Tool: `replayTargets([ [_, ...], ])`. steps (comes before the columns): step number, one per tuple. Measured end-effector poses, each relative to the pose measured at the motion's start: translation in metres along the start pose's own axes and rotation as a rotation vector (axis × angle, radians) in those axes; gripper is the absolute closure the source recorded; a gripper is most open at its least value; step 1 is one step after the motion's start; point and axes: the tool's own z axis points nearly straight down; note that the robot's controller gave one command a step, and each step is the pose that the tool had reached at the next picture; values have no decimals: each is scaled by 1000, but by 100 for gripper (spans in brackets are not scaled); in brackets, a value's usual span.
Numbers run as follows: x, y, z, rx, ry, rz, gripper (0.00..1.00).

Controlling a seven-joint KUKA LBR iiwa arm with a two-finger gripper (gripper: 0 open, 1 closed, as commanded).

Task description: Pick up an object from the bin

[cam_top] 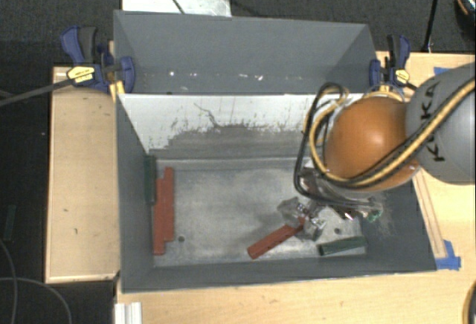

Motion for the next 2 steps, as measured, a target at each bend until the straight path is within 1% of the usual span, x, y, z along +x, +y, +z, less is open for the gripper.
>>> replayTargets([
  [1,-2,-1,-41,1,-1,6,100],
  [2,-3,-1,-51,0,0,13,100],
])
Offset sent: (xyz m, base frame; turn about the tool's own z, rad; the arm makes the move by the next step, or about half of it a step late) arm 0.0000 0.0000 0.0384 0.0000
